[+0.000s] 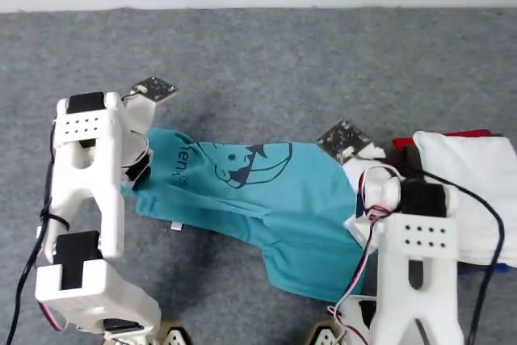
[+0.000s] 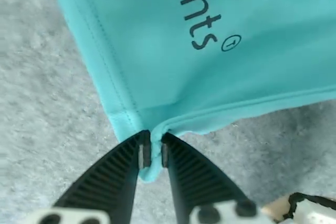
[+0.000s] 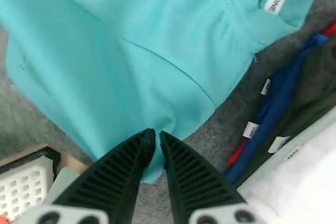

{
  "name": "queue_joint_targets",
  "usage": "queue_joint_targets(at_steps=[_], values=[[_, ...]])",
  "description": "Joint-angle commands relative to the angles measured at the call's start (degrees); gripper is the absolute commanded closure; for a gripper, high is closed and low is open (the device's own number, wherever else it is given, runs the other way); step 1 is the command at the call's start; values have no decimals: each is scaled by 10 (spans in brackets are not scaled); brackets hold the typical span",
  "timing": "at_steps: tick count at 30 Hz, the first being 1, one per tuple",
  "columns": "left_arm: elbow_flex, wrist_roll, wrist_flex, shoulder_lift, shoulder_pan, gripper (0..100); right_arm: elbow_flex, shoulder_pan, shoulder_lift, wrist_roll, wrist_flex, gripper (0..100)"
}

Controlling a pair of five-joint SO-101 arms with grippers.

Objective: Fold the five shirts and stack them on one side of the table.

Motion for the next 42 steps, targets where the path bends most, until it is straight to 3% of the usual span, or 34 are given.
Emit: queue_joint_targets(at_steps=[1, 14, 18, 22, 34, 42], values=[[1, -6, 1, -9, -7, 985, 15, 3, -31, 25, 5, 989], [2, -3, 4, -7, -8, 985, 63, 3, -44, 39, 4, 983], [2, 15, 5, -9, -8, 982, 61, 3, -44, 36, 24, 905], [-1, 14, 4, -9, -8, 904, 60, 3, -44, 19, 33, 838], [-2, 14, 0, -9, -8, 880, 60, 7, -44, 16, -11, 839], [-124, 16, 5, -9, -58, 879, 61, 7, -42, 15, -85, 839]])
